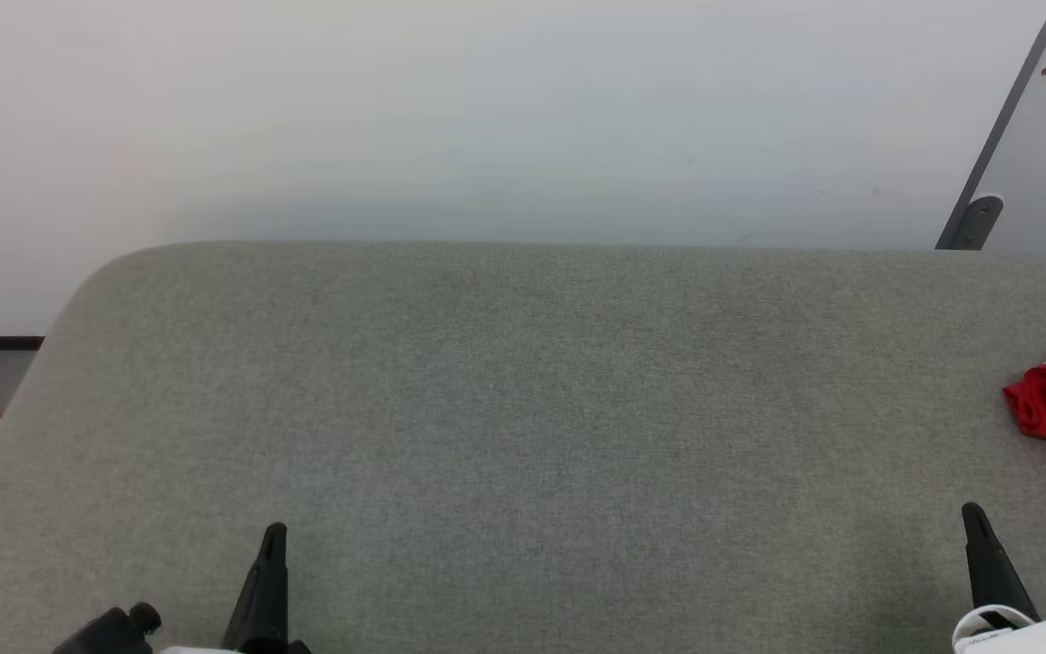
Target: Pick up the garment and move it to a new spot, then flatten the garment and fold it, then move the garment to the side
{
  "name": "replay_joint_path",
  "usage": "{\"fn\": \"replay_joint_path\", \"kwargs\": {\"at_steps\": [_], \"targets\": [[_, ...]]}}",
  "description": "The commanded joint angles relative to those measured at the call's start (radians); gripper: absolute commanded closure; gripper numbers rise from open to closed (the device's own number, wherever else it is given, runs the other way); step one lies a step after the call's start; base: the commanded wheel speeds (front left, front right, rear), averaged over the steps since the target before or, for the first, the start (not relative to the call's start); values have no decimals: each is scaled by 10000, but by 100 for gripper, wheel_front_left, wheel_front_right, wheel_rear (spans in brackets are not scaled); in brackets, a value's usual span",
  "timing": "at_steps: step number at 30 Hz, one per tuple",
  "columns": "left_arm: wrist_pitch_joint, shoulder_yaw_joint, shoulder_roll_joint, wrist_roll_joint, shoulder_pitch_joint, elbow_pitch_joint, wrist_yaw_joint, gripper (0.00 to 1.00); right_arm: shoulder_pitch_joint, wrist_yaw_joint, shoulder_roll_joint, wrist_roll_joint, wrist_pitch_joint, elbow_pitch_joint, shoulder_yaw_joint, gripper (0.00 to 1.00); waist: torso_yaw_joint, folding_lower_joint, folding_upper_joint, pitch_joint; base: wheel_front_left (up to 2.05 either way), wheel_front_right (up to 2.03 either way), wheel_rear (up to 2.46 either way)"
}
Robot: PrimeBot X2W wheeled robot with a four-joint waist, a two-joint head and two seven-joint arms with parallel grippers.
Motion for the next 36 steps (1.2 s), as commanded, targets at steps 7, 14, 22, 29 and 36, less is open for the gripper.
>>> {"fn": "replay_joint_path", "kwargs": {"at_steps": [7, 14, 22, 29, 36], "targets": [[258, 105, 20, -1093, -417, 37, -13, 100, -430, -5, 54, 917, 230, 3, -97, 100, -35, 0, 0, 32, 0, 0, 0], [478, 168, -3, -1933, -597, 159, -15, 100, -565, -6, 141, 1642, 429, 90, -129, 100, -69, 0, 0, 62, 0, 0, 0], [678, 231, -31, -2716, -765, 274, -16, 100, -689, -6, 224, 2319, 609, 176, -163, 100, -104, 0, 0, 93, 0, 0, 0], [869, 295, -60, -3432, -921, 383, -18, 100, -828, -7, 293, 2947, 786, 254, -195, 100, -138, 0, 0, 123, 0, 0, 0], [1062, 361, -88, -4102, -1072, 488, -20, 100, -930, -8, 367, 3537, 945, 331, -226, 100, -172, 0, 0, 154, 0, 0, 0]]}}
